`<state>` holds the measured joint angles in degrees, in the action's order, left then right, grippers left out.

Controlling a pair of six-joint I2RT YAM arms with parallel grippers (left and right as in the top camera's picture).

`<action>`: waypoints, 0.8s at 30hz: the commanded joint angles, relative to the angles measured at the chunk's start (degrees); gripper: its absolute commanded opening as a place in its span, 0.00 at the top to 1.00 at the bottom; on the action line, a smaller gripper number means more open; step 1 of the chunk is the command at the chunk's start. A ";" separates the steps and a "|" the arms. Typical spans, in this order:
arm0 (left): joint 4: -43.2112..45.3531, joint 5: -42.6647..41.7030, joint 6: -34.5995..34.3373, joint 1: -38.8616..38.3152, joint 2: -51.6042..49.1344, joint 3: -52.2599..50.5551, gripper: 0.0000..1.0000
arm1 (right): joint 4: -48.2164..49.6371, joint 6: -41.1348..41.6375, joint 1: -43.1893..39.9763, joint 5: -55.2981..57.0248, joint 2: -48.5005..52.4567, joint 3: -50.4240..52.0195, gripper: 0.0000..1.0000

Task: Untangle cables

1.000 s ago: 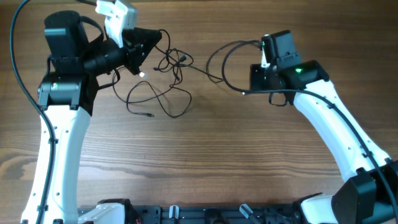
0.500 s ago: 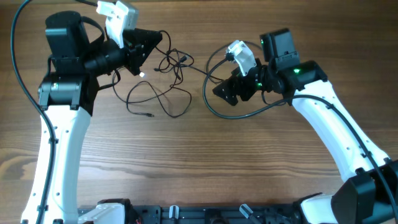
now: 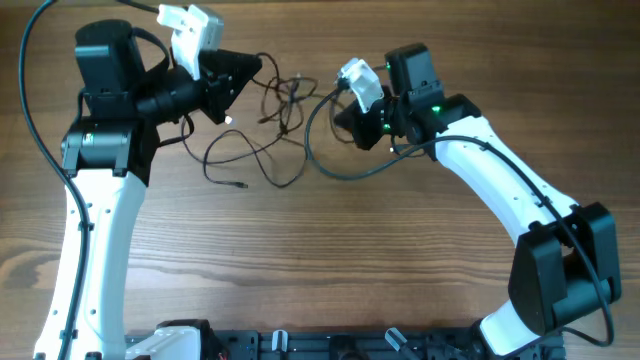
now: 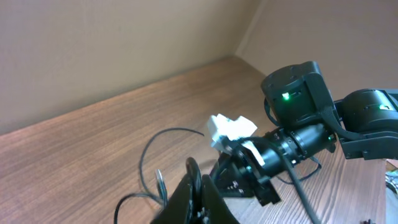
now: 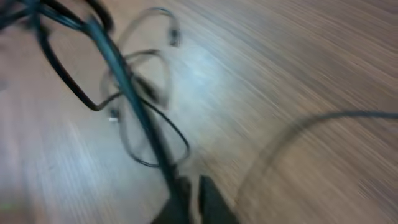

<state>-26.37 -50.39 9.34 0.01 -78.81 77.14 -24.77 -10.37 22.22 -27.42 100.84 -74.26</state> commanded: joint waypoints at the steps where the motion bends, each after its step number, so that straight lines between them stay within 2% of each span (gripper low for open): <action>1: -0.39 -0.07 0.94 0.11 0.70 0.44 0.92 | -1.60 13.73 -0.11 22.49 0.59 -0.13 0.96; 3: -0.46 -0.07 0.92 0.11 0.70 0.44 0.91 | -4.74 19.78 -0.11 32.11 0.59 -0.13 0.96; 7: -0.52 1.90 0.92 0.11 0.70 0.44 0.91 | -10.64 26.14 -0.50 42.49 0.59 -0.13 0.96; 10: -1.01 1.90 0.92 0.11 0.70 0.44 0.90 | -13.51 25.31 -0.74 40.85 0.26 -0.15 0.96; 12: -1.57 1.92 0.94 0.11 0.52 0.44 0.82 | -14.45 23.82 -0.74 36.87 -1.01 -0.26 0.96; 15: -2.36 2.56 0.94 0.11 0.00 0.44 0.81 | -16.20 24.57 -0.74 33.77 -4.11 -1.75 0.96; 21: -6.21 4.31 0.96 0.11 -1.29 0.42 0.81 | -30.71 26.82 -0.74 33.79 -17.35 -12.11 0.96; 24: -8.22 4.26 0.96 0.09 -2.27 0.42 0.82 | -37.42 26.47 -0.76 40.13 -23.56 -17.40 0.96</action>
<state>-33.45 -46.65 9.80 0.01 -79.59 77.17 -58.78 15.40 21.50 7.01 83.02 -86.85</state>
